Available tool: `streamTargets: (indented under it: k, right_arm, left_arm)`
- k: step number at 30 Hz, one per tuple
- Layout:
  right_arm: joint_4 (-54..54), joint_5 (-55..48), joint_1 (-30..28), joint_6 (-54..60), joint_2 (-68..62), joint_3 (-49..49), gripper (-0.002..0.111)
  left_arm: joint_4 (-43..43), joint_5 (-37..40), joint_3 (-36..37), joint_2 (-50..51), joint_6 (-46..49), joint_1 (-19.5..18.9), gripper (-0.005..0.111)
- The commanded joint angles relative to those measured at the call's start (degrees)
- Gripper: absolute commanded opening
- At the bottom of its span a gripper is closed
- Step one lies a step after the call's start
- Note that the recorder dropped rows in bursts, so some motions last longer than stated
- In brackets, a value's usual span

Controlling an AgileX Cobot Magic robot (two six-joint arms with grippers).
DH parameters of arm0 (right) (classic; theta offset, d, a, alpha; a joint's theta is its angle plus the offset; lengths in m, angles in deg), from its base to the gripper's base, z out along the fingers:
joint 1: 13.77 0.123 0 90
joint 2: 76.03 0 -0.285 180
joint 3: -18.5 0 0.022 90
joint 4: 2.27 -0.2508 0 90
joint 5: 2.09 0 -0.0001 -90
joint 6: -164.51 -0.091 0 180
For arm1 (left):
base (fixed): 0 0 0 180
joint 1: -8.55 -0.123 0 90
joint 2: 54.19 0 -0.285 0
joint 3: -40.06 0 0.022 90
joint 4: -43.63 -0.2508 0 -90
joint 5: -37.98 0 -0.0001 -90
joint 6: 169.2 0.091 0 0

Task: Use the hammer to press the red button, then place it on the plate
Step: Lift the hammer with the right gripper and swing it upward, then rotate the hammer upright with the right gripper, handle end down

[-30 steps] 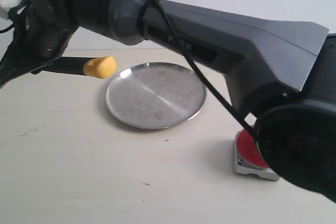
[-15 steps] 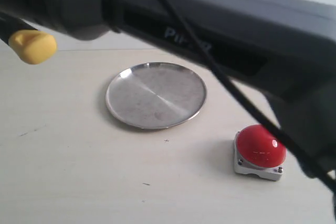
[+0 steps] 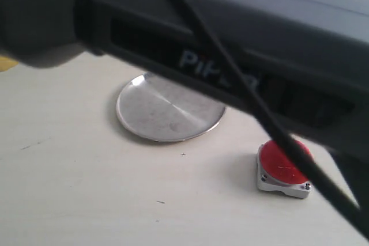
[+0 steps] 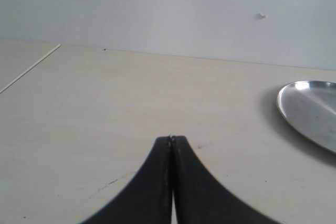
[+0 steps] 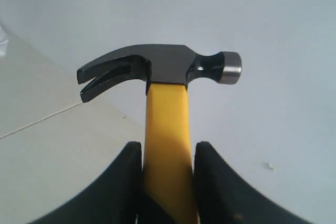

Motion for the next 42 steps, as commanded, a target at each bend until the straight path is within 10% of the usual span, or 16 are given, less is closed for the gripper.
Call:
streamTargets:
  k: [1, 6, 15, 22, 33, 42]
  right_arm:
    - [25.0, -8.7, 3.4, -16.9, 2.0, 2.4, 0.0]
    - [28.7, -11.7, 5.6, -17.5, 2.9, 7.1, 0.0]
    - [-23.9, 6.2, -2.2, 27.7, 9.1, 9.2, 0.0]
    - [-28.8, 14.8, -4.5, 27.7, 16.9, 15.5, 0.0]
    - [7.5, 46.0, -11.7, -17.1, 38.9, 53.3, 0.0]
    - [33.6, 38.9, -17.1, -39.3, 49.2, 70.7, 0.0]
  left_arm:
    - [0.3, -0.1, 0.0, -0.4, 0.0, -0.2, 0.0]
    - [0.3, -0.1, 0.0, -0.4, 0.0, -0.2, 0.0]
    - [0.3, -0.1, 0.0, -0.4, 0.0, -0.2, 0.0]
    - [0.3, -0.1, 0.0, -0.4, 0.0, -0.2, 0.0]
    - [0.3, -0.1, 0.0, -0.4, 0.0, -0.2, 0.0]
    - [0.3, -0.1, 0.0, -0.4, 0.0, -0.2, 0.0]
